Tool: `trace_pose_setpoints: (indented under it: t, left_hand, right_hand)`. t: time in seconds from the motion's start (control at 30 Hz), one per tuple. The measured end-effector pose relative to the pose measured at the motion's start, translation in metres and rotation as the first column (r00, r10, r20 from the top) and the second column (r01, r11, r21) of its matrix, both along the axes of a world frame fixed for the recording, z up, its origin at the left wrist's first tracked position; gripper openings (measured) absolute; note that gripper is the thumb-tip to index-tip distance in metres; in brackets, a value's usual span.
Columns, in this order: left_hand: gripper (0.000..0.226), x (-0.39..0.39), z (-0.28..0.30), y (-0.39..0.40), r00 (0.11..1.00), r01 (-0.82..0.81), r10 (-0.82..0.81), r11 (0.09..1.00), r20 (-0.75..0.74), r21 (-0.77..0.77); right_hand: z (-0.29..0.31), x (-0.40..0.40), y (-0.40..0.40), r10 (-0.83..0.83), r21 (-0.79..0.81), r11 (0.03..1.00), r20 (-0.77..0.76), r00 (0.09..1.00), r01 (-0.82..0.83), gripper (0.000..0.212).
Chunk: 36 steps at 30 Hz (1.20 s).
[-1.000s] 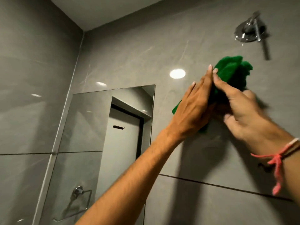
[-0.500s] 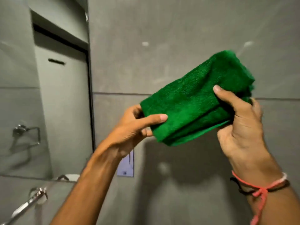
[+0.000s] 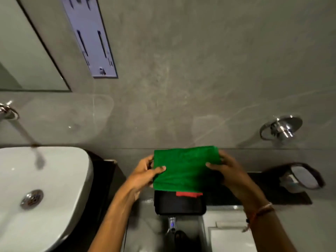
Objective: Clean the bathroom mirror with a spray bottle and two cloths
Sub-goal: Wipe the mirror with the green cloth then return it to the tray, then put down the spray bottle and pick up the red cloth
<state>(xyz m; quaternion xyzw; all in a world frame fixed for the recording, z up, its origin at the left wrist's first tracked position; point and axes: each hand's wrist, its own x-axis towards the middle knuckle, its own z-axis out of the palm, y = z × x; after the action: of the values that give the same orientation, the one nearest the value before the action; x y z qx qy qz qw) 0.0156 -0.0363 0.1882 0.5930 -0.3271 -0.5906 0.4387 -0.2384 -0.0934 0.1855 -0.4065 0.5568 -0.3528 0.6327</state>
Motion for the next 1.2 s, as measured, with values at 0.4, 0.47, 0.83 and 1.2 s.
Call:
trace_pose_setpoints:
  t: [0.4,0.47,0.83,1.2]
  left_hand:
    - [0.031,-0.037,-0.225,-0.004,0.982,-0.092,0.024,0.927,0.188,0.363]
    - [0.035,-0.04,-0.243,-0.007,0.952,-0.091,-0.023,0.931,0.306,0.353]
    - [0.079,-0.001,-0.237,0.008,0.203,0.089,-0.203,0.978,0.958,0.188]
    - [0.092,0.017,-0.247,0.006,0.051,0.188,-0.185,0.967,0.981,0.173]
  right_hand:
    - [-0.215,-0.004,-0.003,0.117,0.422,0.907,-0.251,0.961,-0.001,0.044]
    - [-0.237,-0.002,-0.012,0.153,0.437,0.899,-0.296,0.943,-0.009,0.039]
    - [-0.253,0.009,-0.061,0.044,0.233,0.962,-0.642,0.766,0.141,0.063]
    - [-0.249,0.029,-0.064,0.036,0.021,0.999,-0.717,0.696,-0.03,0.039]
